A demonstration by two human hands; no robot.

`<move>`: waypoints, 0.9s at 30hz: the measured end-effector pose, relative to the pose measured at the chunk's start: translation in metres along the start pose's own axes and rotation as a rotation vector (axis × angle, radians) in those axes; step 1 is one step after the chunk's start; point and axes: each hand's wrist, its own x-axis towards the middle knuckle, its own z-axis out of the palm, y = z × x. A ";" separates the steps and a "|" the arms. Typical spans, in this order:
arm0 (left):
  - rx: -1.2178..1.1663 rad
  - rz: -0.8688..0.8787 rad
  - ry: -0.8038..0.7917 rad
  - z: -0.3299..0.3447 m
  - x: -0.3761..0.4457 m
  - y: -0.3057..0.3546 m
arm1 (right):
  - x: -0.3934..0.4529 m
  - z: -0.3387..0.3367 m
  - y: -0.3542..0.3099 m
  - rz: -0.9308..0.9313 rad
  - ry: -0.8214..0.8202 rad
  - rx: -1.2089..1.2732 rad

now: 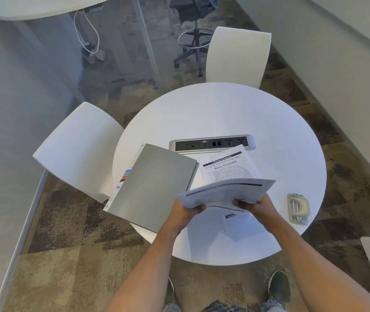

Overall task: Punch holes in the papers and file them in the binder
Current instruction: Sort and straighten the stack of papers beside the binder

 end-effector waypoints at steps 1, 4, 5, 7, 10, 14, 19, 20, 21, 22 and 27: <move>0.026 -0.008 -0.008 0.001 0.000 -0.003 | -0.001 -0.001 0.005 0.002 0.010 -0.027; 0.014 -0.021 -0.016 0.004 0.002 0.002 | 0.001 -0.002 0.008 0.022 0.072 -0.070; 0.014 -0.011 -0.004 0.005 0.004 0.005 | 0.003 -0.003 0.006 0.039 0.082 -0.074; 0.025 0.015 0.026 0.005 0.008 0.007 | 0.004 -0.002 0.001 0.078 0.084 -0.050; -0.040 -0.024 0.054 0.008 0.008 0.003 | 0.007 -0.003 0.002 0.097 0.109 -0.052; -0.143 -0.120 0.055 0.017 0.006 -0.010 | 0.016 -0.009 0.023 0.170 0.222 -0.260; -0.130 -0.256 0.078 0.027 0.006 -0.033 | 0.028 -0.011 0.025 0.249 0.212 -0.557; -0.108 -0.272 0.074 0.028 0.008 -0.038 | 0.031 -0.013 0.026 0.258 0.201 -0.627; -0.089 -0.285 0.071 0.029 0.009 -0.041 | 0.035 -0.015 0.027 0.267 0.198 -0.695; -0.069 -0.299 0.074 0.030 0.010 -0.043 | 0.038 -0.018 0.026 0.276 0.201 -0.773; 0.006 -0.354 0.114 0.033 0.014 -0.050 | 0.046 -0.032 0.025 0.339 0.224 -1.137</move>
